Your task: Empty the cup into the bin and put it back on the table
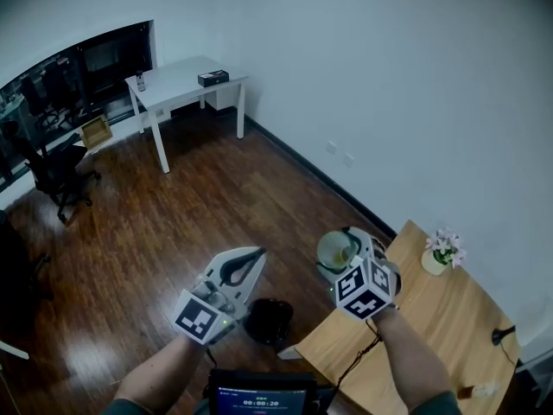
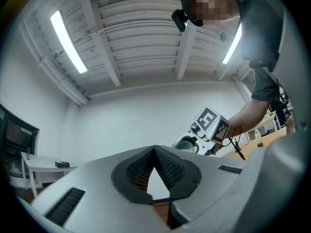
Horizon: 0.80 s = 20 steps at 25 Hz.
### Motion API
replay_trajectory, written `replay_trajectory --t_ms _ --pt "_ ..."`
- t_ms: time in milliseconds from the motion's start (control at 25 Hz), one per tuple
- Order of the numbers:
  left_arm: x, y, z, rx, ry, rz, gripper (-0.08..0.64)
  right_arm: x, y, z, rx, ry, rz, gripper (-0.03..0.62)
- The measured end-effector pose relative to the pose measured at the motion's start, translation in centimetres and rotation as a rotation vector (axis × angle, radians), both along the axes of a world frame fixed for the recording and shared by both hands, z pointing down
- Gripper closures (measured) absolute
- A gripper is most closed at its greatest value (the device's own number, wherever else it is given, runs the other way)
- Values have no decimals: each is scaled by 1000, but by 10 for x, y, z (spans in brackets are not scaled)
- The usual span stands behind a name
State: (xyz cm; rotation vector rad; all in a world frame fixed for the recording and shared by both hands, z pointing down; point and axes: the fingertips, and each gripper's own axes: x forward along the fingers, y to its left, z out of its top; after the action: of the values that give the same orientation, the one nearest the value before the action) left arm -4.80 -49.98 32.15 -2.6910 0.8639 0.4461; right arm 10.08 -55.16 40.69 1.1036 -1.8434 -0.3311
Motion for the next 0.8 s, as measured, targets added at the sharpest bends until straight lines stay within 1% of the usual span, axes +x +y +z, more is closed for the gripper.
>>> replay_trajectory --t_ms 160,240,400,800 --pt "3 5 0 28 -44 6 568 6 -2 1 -1 51 1 192" --pt "3 6 2 23 -54 8 568 8 -3 3 -3 85 -3 192" --pt "4 5 8 -11 -61 10 568 8 -3 6 2 159 -27 192" --pt "1 3 10 -13 -70 -5 568 4 -12 18 -7 294 -76 192"
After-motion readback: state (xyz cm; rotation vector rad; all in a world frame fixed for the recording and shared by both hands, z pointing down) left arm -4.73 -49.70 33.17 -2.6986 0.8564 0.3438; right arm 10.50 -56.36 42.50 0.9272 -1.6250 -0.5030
